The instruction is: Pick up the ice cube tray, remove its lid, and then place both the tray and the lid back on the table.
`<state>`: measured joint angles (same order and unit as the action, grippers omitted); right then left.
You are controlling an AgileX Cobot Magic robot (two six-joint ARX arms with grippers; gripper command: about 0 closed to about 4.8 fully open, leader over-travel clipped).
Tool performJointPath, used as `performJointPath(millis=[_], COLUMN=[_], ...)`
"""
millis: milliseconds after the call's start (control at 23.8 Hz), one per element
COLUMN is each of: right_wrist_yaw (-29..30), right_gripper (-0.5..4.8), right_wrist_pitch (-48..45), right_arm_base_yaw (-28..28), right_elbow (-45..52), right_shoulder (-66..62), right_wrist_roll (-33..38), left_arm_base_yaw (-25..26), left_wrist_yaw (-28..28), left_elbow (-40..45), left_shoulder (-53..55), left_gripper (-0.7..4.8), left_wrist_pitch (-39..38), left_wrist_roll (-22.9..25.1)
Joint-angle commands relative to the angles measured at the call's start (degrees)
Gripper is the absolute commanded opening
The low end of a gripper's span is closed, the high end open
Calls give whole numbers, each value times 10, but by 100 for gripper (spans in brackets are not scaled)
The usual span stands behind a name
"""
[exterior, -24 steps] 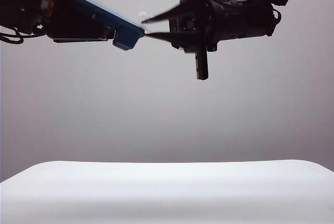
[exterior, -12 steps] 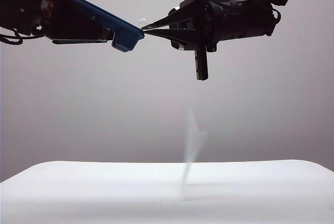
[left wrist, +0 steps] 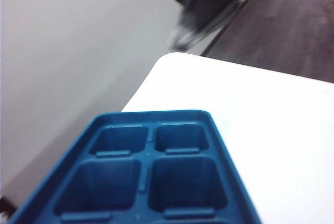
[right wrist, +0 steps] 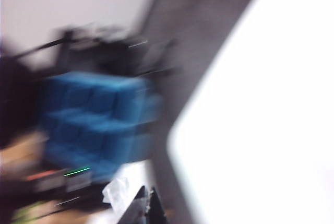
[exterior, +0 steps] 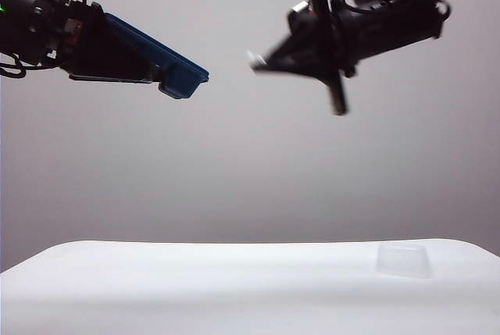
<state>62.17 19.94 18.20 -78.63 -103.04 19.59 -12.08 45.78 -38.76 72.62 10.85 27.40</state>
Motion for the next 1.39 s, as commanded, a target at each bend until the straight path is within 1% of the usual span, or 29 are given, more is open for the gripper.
performJointPath(millis=[42,84,126,168,252,336,420,504,630,756,881,923,965,1007,1049,1091,1133,1385], right_wrist_yaw=[-229,-270,-327,-373,-435,-471,-469,-459,-449,-440,-440,-440,-440,-440,-440,-440,-440,-440], right_gripper=[-6,-6,-6,-6,-6,-6,-6,-6,-6,-6,-6,-6,-6,-6,-6,-6,-6,-6], right_wrist_pitch=[102,116,126,125,125,129,136,137,136,135,137,137,137,137,136,134,133,142], right_arm_base_yaw=[-4,-4,-2,-2,-2,-2,-3,-3,-3,-3,-3,-3,-3,-3,-3,-3,-3,-3], right_elbow=[-1,-1,-1,-1,-1,-1,-1,0,0,0,1,2,2,2,2,2,2,2], right_shoulder=[28,34,43,49,56,59,61,61,61,61,61,61,61,61,61,61,61,61], right_wrist_roll=[-140,-161,-181,-181,-183,-186,-187,-187,-187,-186,-186,-186,-186,-186,-187,-188,-188,-189], left_arm_base_yaw=[-1,-1,-1,-1,-1,-1,-1,-1,-2,-9,-19,-26,-30,-36,-38,-43,-43,-43], left_wrist_yaw=[30,34,45,58,64,80,94,107,116,115,112,110,110,109,110,106,105,106], left_elbow=[-2,-2,-2,-2,-2,-2,-2,-2,-2,-2,-3,-3,-3,-3,-3,-3,-3,-3], left_shoulder=[-2,-1,6,20,43,73,102,137,191,249,303,331,345,361,367,371,371,370], left_gripper=[295,295,295,295,295,295,294,294,294,295,296,311,314,331,361,442,479,479], left_wrist_pitch=[17,22,36,53,73,98,128,176,250,307,345,363,369,376,377,376,377,376], left_wrist_roll=[2,2,-3,-16,-34,-53,-73,-101,-130,-131,-130,-128,-128,-128,-128,-128,-128,-129])
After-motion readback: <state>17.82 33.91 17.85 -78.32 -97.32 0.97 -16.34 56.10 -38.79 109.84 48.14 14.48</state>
